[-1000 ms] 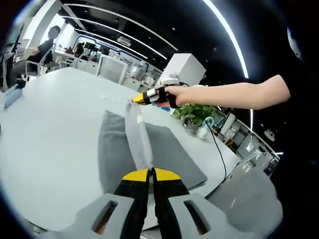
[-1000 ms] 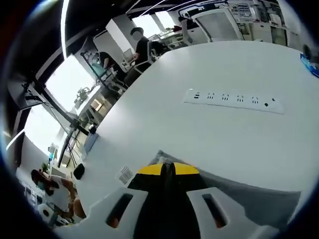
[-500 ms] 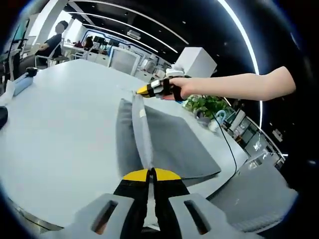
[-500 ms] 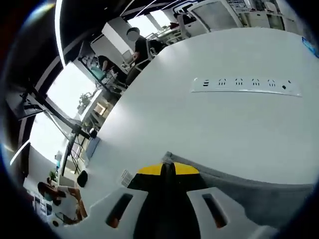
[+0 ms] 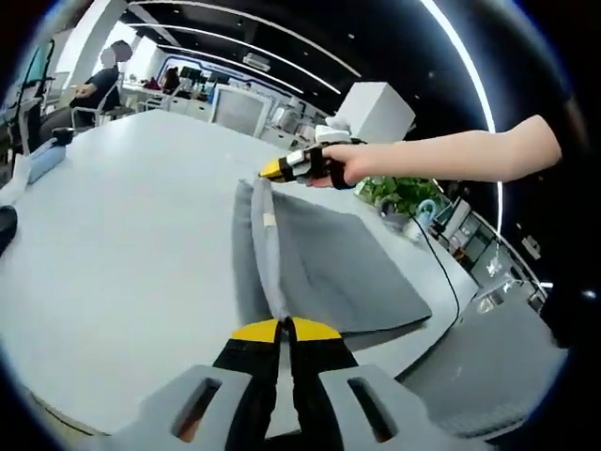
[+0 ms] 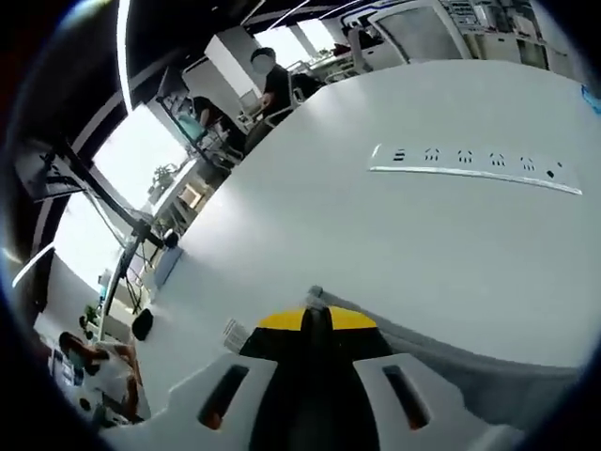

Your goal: Fold the towel on the table until its edges align and the towel forms a compact rectangular stack.

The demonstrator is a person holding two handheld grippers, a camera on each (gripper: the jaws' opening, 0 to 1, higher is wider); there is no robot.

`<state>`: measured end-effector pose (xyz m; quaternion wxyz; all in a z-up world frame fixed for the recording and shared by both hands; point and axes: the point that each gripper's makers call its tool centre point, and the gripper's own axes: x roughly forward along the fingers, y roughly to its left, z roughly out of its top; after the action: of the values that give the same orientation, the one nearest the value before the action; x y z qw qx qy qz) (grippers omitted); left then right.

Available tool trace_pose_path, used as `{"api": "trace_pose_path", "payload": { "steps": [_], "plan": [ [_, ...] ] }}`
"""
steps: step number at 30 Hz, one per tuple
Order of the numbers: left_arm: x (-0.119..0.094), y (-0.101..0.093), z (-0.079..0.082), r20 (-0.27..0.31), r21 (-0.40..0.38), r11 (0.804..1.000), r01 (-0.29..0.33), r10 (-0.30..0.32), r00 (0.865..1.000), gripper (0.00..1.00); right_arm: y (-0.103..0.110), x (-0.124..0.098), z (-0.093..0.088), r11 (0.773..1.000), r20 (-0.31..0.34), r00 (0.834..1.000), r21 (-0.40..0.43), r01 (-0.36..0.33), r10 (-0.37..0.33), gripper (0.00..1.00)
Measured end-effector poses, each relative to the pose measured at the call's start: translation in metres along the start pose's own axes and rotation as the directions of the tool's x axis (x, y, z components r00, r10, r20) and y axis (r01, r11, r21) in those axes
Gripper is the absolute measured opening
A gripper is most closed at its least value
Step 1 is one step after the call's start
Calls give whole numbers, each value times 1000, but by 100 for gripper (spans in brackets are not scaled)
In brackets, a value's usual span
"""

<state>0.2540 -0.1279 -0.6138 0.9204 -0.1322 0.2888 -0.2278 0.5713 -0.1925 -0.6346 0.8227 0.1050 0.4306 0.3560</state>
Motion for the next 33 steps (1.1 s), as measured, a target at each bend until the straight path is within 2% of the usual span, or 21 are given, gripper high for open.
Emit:
{"api": "trace_pose_path", "payload": {
  "steps": [2, 4, 9, 15, 18, 21, 25, 32, 33],
  "plan": [
    [2, -2, -2, -27, 67, 998, 2, 0, 1000, 4, -1, 1, -2, 1000, 2, 1000, -16, 2, -2, 6],
    [4, -3, -3, -39, 52, 999, -1, 3, 999, 5, -2, 1, 1, 995, 17, 1000, -101, 9, -7, 9],
    [5, 0, 7, 11, 49, 998, -30, 29, 1000, 21, 2, -3, 2, 966, 16, 1000, -257, 16, -12, 11],
    [8, -4, 11, 13, 77, 997, -30, 29, 999, 22, 3, -20, 9, 966, 82, 997, -258, 25, -4, 12],
    [12, -7, 13, 17, 95, 995, -22, 20, 1000, 22, -1, -38, 8, 957, 81, 997, -290, 19, 5, 11],
    [16, -15, 17, 25, 108, 994, -3, 0, 1000, 21, -20, -58, 5, 932, 62, 997, -354, 74, -56, 7],
    [22, -30, 24, 7, 172, 984, 39, -41, 999, 20, -38, -85, 0, 942, 69, 996, -324, 82, -63, 3],
    [29, -54, 45, 2, 242, 965, 98, -102, 995, 14, -73, -129, -11, 934, 89, 987, -320, 159, -137, 0],
    [30, -59, 48, -11, 280, 953, 112, -114, 993, 14, -77, -134, -12, 932, 95, 985, -319, 170, -147, 0]
  ]
}}
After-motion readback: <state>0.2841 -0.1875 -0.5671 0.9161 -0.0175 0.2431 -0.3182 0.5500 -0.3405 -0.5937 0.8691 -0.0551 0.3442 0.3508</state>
